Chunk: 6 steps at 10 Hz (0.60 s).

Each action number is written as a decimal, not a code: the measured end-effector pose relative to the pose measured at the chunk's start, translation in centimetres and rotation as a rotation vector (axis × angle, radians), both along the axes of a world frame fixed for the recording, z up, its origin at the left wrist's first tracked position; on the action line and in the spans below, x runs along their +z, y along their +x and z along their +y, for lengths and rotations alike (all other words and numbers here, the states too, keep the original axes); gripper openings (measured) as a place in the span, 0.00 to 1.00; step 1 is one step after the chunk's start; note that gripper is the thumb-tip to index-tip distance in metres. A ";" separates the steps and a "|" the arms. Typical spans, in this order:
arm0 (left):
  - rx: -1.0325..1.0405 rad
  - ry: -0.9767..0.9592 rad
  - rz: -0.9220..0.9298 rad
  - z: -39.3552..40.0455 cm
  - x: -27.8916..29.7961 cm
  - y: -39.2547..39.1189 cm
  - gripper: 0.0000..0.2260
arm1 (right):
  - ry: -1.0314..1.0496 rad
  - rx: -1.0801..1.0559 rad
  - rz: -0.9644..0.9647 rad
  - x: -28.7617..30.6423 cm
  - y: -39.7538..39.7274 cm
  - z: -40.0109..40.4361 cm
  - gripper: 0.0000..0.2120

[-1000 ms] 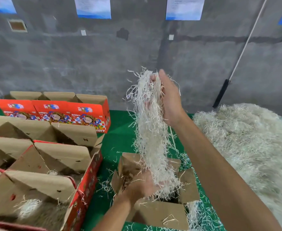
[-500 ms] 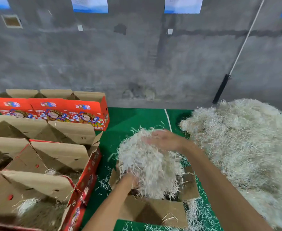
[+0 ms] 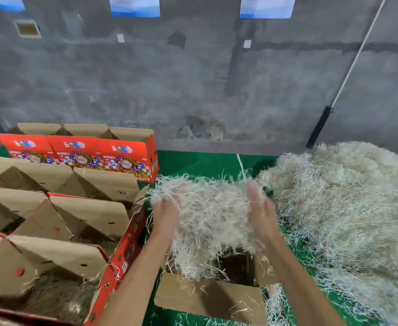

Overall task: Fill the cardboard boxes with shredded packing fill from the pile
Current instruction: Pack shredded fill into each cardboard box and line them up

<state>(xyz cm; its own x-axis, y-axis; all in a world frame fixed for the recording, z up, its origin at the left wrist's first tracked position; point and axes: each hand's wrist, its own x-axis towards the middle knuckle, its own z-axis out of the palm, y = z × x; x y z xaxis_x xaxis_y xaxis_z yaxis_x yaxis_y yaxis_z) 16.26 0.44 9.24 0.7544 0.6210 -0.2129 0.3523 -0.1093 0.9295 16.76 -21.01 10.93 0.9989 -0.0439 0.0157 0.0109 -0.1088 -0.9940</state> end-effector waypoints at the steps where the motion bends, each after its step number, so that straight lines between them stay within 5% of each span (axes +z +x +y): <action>1: -0.355 -0.111 -0.009 -3.2 -0.6 -1.4 0.06 | -0.210 0.275 0.121 0.0 -1.3 2.8 0.55; 2: -0.229 -0.140 -0.063 -1.7 -0.4 -0.4 0.08 | -0.247 0.292 0.137 0.5 -0.3 1.0 0.45; 3: -0.050 -0.413 -0.170 0.7 2.4 0.0 0.23 | -0.275 0.297 0.168 -1.0 -0.2 -1.7 0.34; 4: -0.012 -0.391 -0.220 0.3 4.2 1.0 0.23 | -0.399 0.505 0.299 -4.0 -1.9 -0.7 0.39; 5: -0.054 -0.379 -0.259 -1.6 4.8 2.1 0.21 | -0.467 0.727 0.439 -7.3 -3.0 3.4 0.19; 6: -0.205 -0.511 -0.229 -3.8 5.1 1.5 0.22 | -0.529 0.756 0.501 -10.0 -3.6 6.6 0.10</action>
<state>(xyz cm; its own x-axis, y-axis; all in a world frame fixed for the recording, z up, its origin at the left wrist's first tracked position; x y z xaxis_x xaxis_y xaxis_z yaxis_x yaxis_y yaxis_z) 17.71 -3.32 14.37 0.9100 0.3199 -0.2639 0.1554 0.3271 0.9321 13.16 -14.43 0.93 0.6607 0.4860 -0.5721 -0.1423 -0.6672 -0.7311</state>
